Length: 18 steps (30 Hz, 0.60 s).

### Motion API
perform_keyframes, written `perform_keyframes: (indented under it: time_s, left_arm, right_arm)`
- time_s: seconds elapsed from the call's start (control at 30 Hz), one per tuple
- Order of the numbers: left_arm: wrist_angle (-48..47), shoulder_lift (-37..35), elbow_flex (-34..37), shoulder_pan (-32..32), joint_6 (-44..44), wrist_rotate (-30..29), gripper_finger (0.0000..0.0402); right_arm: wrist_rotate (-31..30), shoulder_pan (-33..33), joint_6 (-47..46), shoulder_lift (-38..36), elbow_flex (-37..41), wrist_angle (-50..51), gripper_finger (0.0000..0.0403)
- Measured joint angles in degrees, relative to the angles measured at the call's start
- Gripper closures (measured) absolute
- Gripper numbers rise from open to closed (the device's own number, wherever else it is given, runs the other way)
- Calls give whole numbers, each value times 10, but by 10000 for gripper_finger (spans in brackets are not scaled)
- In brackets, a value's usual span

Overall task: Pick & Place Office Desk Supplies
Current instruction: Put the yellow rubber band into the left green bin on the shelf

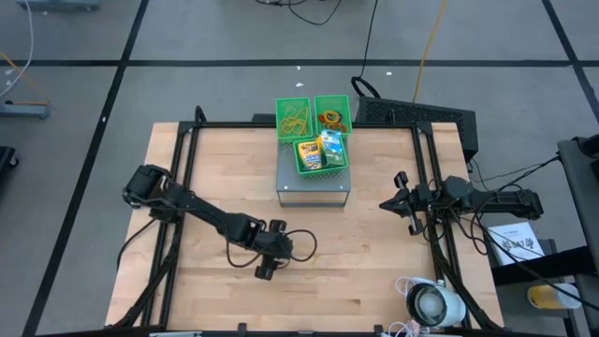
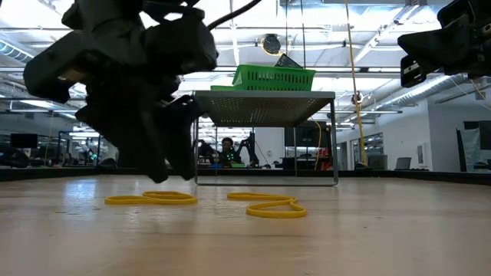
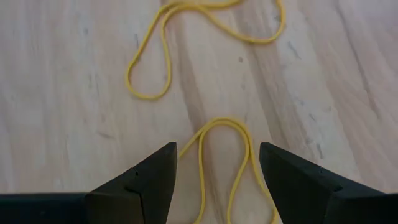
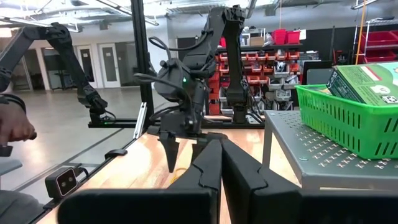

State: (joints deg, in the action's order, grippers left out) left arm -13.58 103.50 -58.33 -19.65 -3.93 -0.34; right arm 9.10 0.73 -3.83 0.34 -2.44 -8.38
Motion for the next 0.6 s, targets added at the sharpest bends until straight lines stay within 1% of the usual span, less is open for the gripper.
perform_keyframes:
  time_s: [0.2, 0.3, 0.37, 0.43, 0.6]
  left_arm:
    - [-14, 0, 0, -5, -26, -9, 163]
    - [-16, 0, 0, -5, -48, -56, 163]
    - [-18, 0, 0, -4, -62, -73, 163]
    - [-22, 0, 0, -4, -70, -74, 163]
    - [-30, 0, 0, -15, -73, -55, 163]
  right_arm:
    - [0, 0, 0, 0, 0, 0, 403]
    - [0, 0, 0, 0, 0, 0, 403]
    - [0, 0, 0, 0, 0, 0, 403]
    - [0, 0, 0, 0, 0, 0, 403]
    - [0, 0, 0, 0, 0, 0, 403]
